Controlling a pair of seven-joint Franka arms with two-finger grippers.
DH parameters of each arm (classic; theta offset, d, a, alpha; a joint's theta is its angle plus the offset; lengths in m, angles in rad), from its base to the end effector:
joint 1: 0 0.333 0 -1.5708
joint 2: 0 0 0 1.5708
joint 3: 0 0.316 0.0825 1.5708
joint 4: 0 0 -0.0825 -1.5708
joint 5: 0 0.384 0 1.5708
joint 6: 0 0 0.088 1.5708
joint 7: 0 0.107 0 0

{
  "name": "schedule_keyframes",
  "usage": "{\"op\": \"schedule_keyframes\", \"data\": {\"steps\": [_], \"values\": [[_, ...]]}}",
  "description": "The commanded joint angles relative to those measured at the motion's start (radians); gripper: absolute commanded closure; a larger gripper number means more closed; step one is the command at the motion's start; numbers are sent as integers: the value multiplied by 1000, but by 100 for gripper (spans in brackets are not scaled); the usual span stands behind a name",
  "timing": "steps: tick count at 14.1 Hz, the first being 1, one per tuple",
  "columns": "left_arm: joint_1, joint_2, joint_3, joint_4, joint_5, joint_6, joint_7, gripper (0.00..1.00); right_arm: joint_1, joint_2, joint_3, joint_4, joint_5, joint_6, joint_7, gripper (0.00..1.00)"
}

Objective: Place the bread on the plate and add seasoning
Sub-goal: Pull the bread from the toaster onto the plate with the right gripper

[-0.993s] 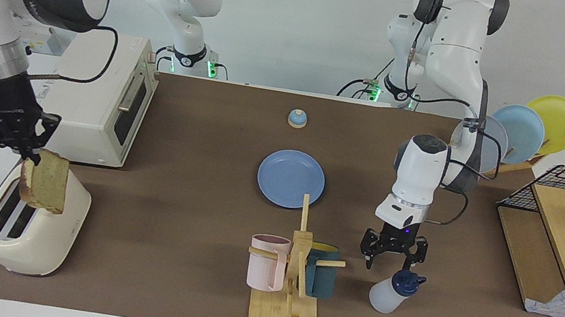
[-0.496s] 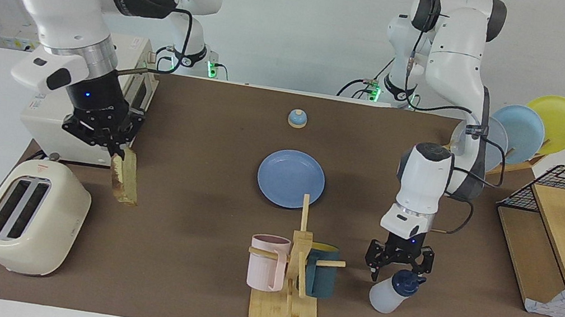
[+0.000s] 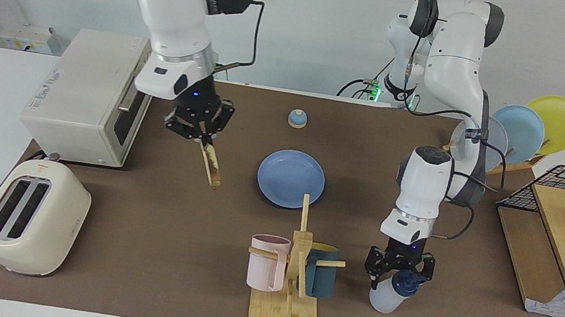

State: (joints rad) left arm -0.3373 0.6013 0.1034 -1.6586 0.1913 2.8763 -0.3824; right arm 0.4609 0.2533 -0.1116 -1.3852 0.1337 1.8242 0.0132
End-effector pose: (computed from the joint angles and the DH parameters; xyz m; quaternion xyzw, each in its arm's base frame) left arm 0.7030 -0.1920 0.3304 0.9500 -0.0271 0.3105 0.0182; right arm 0.6072 0.2427 0.5870 -0.9815 -0.1588 -0.0824 0.0682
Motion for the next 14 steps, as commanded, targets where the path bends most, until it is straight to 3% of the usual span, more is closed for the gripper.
{"op": "schedule_keyframes", "data": {"steps": [1, 5, 11, 14], "values": [[-14, 26, 24, 31, 16, 6, -26, 0, 57, -135, 1, -260, 93, 130, 227, 100], [-14, 44, 24, 42, 13, 14, -26, 0, 166, -192, 1, -468, 133, 398, 347, 100], [-9, 54, 22, 50, 11, 27, -26, 0, 281, -163, 1, -615, 133, 686, 433, 100], [-2, 60, 22, 50, 11, 35, -24, 0, 303, -158, 1, -664, 133, 745, 429, 100]]}}
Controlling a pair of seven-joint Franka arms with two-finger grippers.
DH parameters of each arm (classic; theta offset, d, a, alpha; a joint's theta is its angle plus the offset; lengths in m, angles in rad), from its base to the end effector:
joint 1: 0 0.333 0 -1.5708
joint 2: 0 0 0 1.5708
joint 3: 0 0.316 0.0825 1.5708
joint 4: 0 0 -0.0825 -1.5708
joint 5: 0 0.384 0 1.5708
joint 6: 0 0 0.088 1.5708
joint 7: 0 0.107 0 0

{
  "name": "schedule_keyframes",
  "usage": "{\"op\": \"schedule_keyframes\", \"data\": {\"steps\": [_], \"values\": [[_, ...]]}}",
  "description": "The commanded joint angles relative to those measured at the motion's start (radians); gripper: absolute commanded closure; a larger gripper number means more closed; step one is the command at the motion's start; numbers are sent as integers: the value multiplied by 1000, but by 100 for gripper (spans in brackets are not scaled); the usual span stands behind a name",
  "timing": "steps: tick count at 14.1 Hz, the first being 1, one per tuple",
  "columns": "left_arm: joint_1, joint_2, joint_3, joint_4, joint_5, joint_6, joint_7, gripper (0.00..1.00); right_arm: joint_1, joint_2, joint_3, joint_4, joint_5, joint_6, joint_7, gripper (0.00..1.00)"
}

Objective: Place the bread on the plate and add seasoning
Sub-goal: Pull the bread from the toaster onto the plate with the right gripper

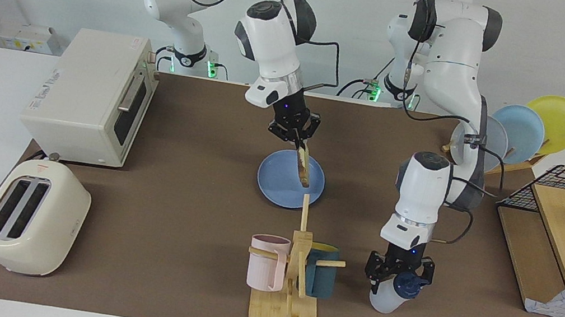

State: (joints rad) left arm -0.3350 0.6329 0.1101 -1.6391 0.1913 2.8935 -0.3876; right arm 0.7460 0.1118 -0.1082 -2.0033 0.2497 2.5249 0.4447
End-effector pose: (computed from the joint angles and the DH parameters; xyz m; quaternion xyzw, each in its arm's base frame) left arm 0.7086 -0.1887 0.3191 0.9492 -0.0238 0.3133 0.0169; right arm 0.4917 0.3636 0.4466 -0.9755 -0.0108 -0.1297 0.1776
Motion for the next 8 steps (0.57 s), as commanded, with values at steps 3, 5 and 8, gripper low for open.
{"op": "schedule_keyframes", "data": {"steps": [3, 5, 8], "values": [[-3, 28, 14, 30, 11, 20, -22, 1, 13, -26, -2, -121, 17, 156, -5, 100], [-3, 28, 14, 28, 2, 23, -23, 14, 21, -43, -2, -179, 19, 209, -6, 100], [-3, 30, 14, 28, -35, 75, -24, 49, 19, -61, -2, -227, 17, 212, -21, 100]]}}
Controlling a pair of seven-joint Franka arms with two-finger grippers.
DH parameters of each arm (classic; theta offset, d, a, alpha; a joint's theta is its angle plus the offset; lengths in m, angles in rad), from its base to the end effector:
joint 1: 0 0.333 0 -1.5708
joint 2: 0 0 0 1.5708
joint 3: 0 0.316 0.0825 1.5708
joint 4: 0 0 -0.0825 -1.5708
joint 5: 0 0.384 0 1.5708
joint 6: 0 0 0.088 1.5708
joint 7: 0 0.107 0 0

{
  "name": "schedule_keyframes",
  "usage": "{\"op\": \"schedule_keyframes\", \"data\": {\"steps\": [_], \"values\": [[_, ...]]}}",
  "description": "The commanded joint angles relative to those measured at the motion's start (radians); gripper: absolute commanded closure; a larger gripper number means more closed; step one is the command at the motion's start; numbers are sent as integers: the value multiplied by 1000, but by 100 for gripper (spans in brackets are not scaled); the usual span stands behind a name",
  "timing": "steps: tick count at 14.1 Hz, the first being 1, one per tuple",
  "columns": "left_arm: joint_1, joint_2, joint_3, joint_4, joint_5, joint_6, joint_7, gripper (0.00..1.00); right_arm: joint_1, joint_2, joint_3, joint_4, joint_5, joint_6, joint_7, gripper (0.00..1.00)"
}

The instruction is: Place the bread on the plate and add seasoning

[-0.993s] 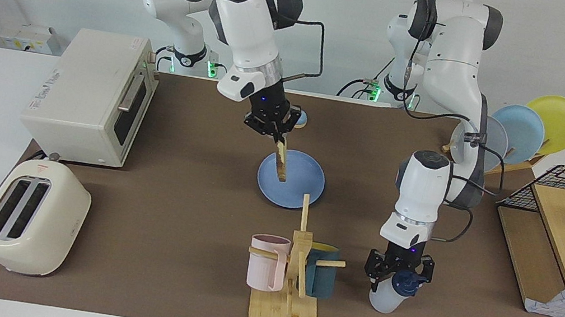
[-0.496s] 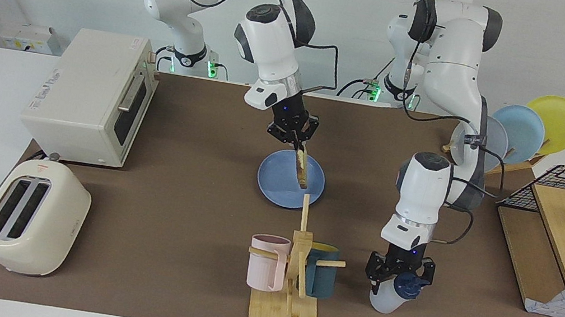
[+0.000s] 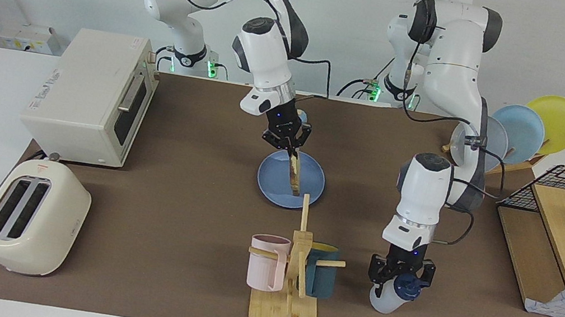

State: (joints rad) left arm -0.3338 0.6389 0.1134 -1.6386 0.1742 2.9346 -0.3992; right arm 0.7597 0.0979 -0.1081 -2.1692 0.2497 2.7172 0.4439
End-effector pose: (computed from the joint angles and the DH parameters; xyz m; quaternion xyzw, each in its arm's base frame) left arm 0.7107 -0.1865 0.3207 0.9442 -0.0118 0.3279 0.0286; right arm 0.4704 0.3488 0.3979 -0.9725 -0.0031 -0.1531 0.1757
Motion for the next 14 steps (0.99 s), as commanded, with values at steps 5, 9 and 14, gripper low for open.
{"op": "schedule_keyframes", "data": {"steps": [5, 9, 14], "values": [[13, 33, 11, 13, -71, 124, -7, 100, -7, -52, -2, -58, 19, -20, -22, 0], [13, 31, 11, 13, -71, 127, -7, 100, -39, -46, -4, -26, 19, -72, -13, 0], [18, -40, 9, 8, -50, -18, 176, 100, -79, -43, -5, 54, 17, -183, -22, 0]]}}
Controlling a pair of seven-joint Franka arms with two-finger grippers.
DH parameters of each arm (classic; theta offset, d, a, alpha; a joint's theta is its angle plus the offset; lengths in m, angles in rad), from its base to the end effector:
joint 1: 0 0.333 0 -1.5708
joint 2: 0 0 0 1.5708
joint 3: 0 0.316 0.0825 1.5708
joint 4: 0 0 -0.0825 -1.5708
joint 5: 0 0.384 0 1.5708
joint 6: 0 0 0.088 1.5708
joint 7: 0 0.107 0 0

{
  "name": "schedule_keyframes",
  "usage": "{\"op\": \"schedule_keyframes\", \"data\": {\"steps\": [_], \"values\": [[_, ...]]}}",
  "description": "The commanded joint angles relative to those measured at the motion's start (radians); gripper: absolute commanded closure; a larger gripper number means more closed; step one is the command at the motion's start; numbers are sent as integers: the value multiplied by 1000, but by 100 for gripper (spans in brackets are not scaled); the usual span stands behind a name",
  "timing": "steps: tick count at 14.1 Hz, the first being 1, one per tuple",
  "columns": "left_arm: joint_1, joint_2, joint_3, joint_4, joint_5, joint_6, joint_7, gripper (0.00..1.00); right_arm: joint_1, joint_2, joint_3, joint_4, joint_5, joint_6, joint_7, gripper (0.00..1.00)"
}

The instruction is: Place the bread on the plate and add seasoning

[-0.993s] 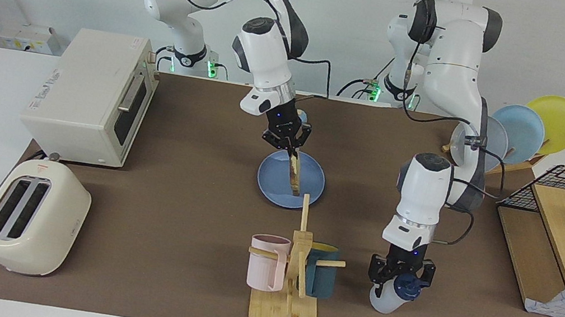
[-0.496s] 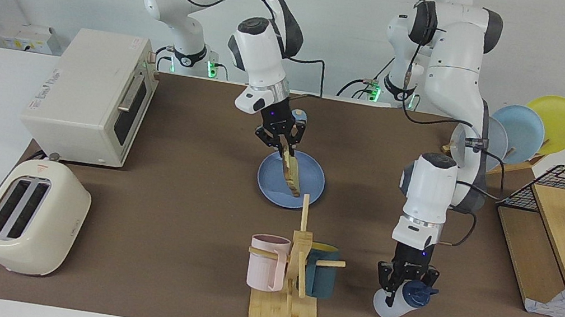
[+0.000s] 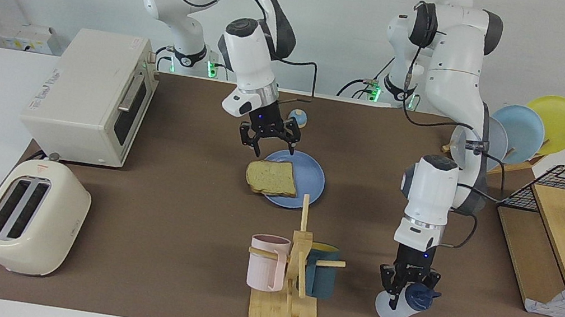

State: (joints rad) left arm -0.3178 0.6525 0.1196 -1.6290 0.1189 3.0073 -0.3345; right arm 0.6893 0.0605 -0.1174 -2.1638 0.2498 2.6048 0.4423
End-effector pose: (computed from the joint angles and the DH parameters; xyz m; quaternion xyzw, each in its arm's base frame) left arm 0.7188 -0.1711 0.3259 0.9331 -0.0129 0.3573 0.0375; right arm 0.4881 0.3088 0.4086 -0.9785 0.0290 -0.1259 0.1608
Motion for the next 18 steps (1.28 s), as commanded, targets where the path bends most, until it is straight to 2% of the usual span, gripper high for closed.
{"op": "schedule_keyframes", "data": {"steps": [1, 3, 6, 8, 10, 13, 16, 18], "values": [[15, -94, -4, -5, 5, -166, 176, 100, -13, 1, 4, 99, 17, -127, -20, 0], [20, -178, -23, -25, 5, -319, 271, 100, -31, 2, 1, 201, 17, -256, -20, 0], [6, -371, -63, -156, -4, -557, 525, 100, -62, 12, 4, 367, 29, -452, -22, 0], [5, -500, -106, -265, -30, -658, 687, 100, -79, 18, 1, 471, 144, -576, -14, 0], [-33, -629, -121, -353, -96, -766, 863, 100, -112, 6, -1, 490, 239, -634, 15, 0], [-70, -766, -121, -387, -220, -983, 1119, 100, -113, -4, 1, 483, 288, -658, 123, 0], [-105, -843, -118, -387, -240, -1157, 1268, 100, -111, -7, 1, 479, 373, -660, 274, 0], [-122, -853, -121, -391, -242, -1221, 1282, 100, -97, -7, 7, 479, 375, -644, 317, 0]]}}
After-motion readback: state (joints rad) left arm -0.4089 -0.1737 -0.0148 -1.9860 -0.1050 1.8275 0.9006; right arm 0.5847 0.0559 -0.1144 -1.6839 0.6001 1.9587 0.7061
